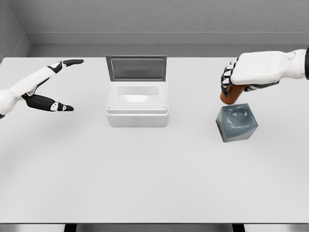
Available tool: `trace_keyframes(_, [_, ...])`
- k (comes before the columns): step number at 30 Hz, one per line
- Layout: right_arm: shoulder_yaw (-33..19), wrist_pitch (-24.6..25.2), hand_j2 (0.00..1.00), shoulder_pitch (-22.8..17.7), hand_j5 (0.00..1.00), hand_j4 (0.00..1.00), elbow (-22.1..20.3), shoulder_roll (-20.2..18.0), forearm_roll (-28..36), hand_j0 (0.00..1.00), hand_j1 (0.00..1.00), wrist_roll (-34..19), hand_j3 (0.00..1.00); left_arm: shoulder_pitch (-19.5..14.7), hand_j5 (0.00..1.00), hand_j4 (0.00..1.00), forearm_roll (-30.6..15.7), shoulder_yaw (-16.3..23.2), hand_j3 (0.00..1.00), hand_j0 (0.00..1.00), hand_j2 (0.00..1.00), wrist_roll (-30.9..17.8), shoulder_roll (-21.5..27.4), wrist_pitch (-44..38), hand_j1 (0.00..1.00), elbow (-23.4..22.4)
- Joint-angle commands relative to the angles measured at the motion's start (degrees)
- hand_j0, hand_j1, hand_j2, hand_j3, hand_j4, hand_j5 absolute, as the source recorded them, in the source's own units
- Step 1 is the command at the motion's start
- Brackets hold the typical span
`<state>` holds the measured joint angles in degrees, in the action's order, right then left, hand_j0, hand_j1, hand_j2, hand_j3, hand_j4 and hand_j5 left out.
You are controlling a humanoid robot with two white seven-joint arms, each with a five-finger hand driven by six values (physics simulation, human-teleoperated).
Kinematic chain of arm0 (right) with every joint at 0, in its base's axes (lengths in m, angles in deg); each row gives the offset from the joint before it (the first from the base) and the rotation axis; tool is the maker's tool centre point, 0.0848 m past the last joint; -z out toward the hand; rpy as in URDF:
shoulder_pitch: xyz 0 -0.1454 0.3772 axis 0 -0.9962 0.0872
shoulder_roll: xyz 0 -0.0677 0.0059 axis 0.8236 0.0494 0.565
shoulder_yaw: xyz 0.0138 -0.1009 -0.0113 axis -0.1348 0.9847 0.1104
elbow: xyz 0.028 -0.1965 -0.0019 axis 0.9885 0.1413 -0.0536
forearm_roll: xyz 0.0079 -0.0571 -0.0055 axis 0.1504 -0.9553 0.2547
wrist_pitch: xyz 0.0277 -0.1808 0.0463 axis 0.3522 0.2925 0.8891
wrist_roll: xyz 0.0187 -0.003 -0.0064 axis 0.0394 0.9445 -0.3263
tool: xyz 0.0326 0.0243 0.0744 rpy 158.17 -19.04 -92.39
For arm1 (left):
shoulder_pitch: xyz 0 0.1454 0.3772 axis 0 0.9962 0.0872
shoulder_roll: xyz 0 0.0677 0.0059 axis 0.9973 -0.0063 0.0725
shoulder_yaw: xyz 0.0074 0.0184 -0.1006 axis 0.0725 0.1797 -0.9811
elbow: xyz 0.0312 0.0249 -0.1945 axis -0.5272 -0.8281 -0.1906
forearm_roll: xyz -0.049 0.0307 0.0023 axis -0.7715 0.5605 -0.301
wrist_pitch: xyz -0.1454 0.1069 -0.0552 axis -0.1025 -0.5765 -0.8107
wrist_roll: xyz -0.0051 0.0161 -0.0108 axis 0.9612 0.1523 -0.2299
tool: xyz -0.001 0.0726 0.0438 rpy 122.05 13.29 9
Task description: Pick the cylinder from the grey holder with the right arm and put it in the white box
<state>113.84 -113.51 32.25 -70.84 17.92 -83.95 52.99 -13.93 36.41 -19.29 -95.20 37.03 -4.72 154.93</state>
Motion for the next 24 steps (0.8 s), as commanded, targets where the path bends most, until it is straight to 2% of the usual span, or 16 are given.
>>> trace_keyframes(1, [-0.05,0.17,0.52,0.0,0.52,0.52,0.2,1.82,0.22,0.52,0.52,0.04,0.52,0.0,1.0,1.0,-0.44,-0.01,1.0,1.0,1.0,0.02,0.05,-0.11,1.0,0.0])
trace_keyframes(7, [0.03,0.17,0.52,1.05,0.52,0.52,0.47,4.02,-0.22,0.52,0.52,0.04,0.52,-0.35,1.0,1.0,-0.53,-0.01,1.0,1.0,1.0,0.11,-0.03,-0.2,1.0,0.0])
trace_keyframes(16, [0.39,0.17,0.52,2.37,0.52,0.52,5.74,9.55,-1.36,0.52,0.52,0.04,0.52,-0.53,1.0,1.0,-0.44,-0.01,1.0,1.0,1.0,0.11,-1.18,-0.2,1.0,0.0])
trace_keyframes(24, [0.39,0.17,0.52,3.69,0.52,0.52,6.0,11.4,-1.27,0.52,0.52,0.04,0.52,-0.97,1.0,1.0,-0.44,-0.01,1.0,1.0,1.0,0.02,-1.97,-0.2,1.0,-0.61])
